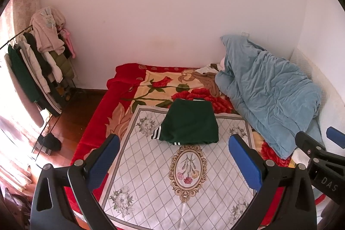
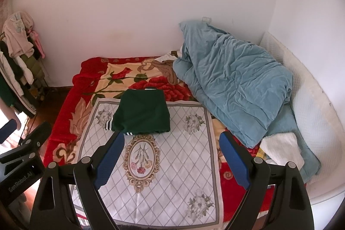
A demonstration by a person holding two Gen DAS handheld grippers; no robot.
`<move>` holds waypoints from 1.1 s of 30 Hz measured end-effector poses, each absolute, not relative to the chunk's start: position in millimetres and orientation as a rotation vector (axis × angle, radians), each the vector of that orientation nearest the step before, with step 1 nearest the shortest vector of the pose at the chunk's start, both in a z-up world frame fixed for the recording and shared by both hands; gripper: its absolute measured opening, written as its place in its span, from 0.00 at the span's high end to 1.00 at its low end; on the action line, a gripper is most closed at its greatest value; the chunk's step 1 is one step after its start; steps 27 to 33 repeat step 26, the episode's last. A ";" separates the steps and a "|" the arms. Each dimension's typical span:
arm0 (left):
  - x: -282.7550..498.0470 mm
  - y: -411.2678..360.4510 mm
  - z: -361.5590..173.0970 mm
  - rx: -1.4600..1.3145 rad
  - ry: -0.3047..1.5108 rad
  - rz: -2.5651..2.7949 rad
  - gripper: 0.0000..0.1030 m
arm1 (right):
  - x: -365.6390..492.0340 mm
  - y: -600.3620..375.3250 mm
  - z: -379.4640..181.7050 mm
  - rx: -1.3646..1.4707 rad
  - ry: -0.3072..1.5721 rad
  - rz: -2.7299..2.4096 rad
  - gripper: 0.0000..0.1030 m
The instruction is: Fold large clothes
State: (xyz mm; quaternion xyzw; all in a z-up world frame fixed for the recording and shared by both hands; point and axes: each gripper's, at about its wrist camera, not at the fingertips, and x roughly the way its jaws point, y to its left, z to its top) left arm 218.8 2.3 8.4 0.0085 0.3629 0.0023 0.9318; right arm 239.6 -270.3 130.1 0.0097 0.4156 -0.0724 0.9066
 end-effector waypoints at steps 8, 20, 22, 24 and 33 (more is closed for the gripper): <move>217.9 3.1 9.6 0.017 0.742 0.003 0.00 | 235.6 -270.4 131.7 0.024 0.853 -0.151 0.12; 217.4 4.4 14.3 0.021 0.739 0.005 0.00 | 236.9 -269.8 131.9 0.023 0.852 -0.150 0.12; 217.4 4.0 15.8 0.022 0.739 0.005 0.00 | 235.6 -270.5 131.7 0.024 0.854 -0.148 0.12; 217.6 4.0 17.6 0.024 0.737 0.008 0.00 | 235.1 -270.6 131.7 0.023 0.853 -0.149 0.12; 217.5 3.7 15.3 0.020 0.739 0.004 0.00 | 234.4 -270.4 131.8 0.023 0.851 -0.152 0.12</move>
